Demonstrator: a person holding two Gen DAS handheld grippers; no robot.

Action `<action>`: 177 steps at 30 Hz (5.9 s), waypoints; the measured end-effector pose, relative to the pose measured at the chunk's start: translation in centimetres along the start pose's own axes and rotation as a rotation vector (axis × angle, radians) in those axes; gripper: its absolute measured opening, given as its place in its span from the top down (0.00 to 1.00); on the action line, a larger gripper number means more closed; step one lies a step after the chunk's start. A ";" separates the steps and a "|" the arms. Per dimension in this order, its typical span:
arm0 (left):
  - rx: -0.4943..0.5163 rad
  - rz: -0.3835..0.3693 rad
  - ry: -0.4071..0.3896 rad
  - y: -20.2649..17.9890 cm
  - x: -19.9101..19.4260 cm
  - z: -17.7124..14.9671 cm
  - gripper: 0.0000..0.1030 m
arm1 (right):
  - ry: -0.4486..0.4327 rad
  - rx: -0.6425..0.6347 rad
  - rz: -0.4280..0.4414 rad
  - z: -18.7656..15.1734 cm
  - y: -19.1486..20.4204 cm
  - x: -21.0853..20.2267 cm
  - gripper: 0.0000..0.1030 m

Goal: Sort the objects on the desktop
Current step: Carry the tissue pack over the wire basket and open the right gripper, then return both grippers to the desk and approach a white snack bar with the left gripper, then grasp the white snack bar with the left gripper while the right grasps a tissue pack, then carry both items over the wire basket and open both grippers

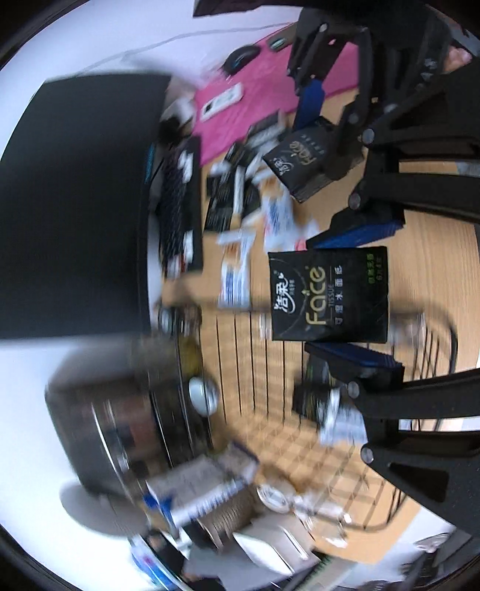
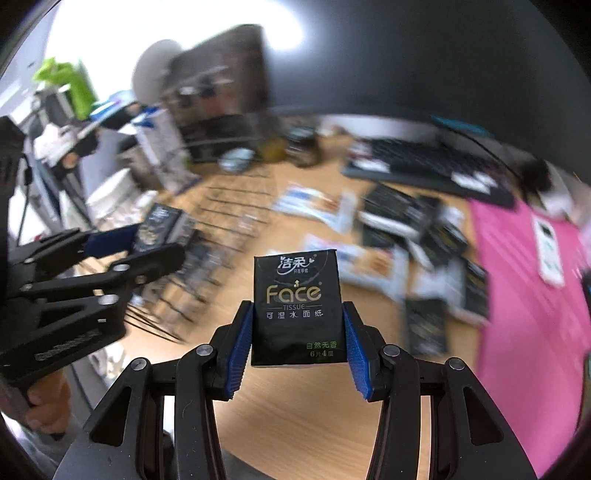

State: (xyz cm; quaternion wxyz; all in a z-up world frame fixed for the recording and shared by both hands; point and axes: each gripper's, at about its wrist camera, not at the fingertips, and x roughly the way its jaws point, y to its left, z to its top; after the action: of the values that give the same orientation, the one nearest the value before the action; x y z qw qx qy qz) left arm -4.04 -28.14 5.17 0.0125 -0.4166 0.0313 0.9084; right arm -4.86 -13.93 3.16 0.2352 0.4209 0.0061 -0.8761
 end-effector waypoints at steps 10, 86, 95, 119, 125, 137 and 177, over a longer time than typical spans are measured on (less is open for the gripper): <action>-0.164 0.081 0.028 8.8 0.8 -0.9 0.49 | 0.019 -0.161 0.080 3.0 9.8 3.7 0.54; 0.068 -0.070 0.224 -8.6 14.7 0.3 0.33 | 0.141 -0.012 -0.299 3.3 -12.9 11.1 0.41; 0.077 -0.058 0.236 -8.4 14.4 -0.4 0.33 | 0.158 -0.068 -0.308 1.3 -11.3 9.9 0.41; 0.079 -0.132 0.228 -9.1 10.0 -1.5 0.27 | 0.140 0.094 -0.197 -3.4 -13.3 2.9 0.41; 0.015 -0.193 0.262 -10.2 11.7 -0.8 0.27 | 0.174 0.101 -0.173 -4.9 -14.2 3.8 0.41; 0.073 -0.144 0.282 -12.2 14.6 -0.8 0.28 | 0.178 0.138 -0.156 -5.4 -15.1 5.1 0.41; 0.239 -0.107 0.196 -13.0 9.3 -3.1 0.63 | 0.129 0.189 -0.205 -8.7 -13.4 0.9 0.54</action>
State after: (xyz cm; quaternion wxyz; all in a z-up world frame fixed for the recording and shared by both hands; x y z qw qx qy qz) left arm -7.16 -15.44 -4.51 0.1073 -0.5000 0.1182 0.8512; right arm -4.56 -0.62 -5.60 0.1029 0.4937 -0.0180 -0.8633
